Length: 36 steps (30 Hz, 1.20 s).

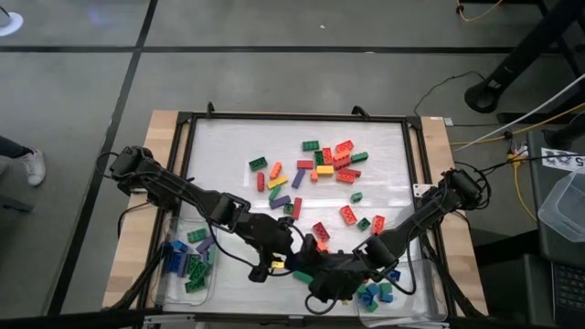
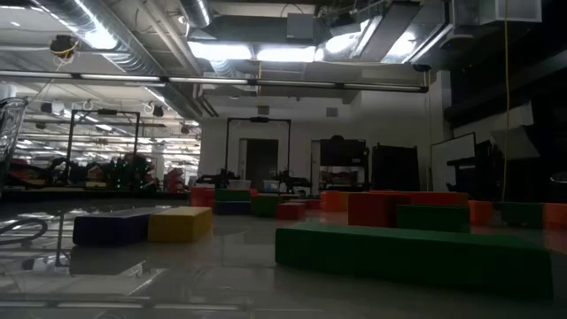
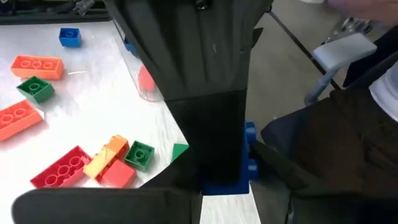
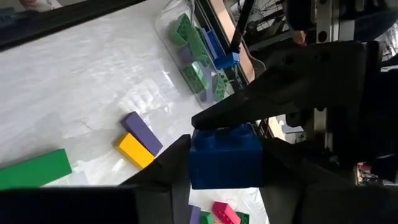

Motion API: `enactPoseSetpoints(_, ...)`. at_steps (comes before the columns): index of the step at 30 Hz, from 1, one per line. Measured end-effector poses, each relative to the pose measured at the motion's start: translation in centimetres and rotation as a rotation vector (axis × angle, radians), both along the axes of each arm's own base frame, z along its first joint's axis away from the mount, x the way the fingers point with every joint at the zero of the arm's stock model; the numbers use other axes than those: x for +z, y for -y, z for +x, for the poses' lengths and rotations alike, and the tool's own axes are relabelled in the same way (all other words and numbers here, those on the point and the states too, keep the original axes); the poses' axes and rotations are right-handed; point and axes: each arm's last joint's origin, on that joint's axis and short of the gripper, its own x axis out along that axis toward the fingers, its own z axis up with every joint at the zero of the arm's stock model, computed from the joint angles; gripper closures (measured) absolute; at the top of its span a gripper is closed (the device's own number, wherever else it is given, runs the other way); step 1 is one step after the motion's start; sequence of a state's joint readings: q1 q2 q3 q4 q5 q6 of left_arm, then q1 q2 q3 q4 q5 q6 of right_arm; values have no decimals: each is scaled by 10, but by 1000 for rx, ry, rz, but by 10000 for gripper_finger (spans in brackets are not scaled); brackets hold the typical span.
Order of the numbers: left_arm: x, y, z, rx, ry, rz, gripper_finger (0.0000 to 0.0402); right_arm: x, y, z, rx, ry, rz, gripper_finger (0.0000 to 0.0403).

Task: Sort blocks by size
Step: Put the small blue game piece into the right transparent bin

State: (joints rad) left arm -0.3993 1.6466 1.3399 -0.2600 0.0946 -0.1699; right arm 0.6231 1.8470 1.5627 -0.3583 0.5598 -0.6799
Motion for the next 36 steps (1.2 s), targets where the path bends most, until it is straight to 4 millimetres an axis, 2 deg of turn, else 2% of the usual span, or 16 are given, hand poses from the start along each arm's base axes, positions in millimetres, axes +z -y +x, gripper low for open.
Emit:
enactPoseSetpoints(6,-3,-2,-4,19,-71,16,280,-4,0,1,0,-12,-1,259)
enactPoseSetpoints(11,-7,-4,-7,41,-136,11,259,-6,0,0,-28,-36,76,252)
enactPoseSetpoints(18,-14,-6,-12,24,-202,67,217,-16,5,-10,-166,-183,208,258)
enactPoseSetpoints(22,-17,-7,-15,-18,-216,130,207,-11,4,-24,-284,-320,315,254)
enactPoseSetpoints(26,-19,-7,-16,-48,-212,186,206,3,-1,-42,-400,-479,451,257)
enactPoseSetpoints(30,-19,-8,-16,-30,-205,207,205,13,-6,-62,-577,-669,615,258)
enactPoseSetpoints(33,-20,-8,-16,-23,-206,207,205,11,-14,-79,-741,-787,708,259)
enactPoseSetpoints(36,-27,-9,-18,-22,-235,216,205,2,-26,-96,-837,-857,726,256)
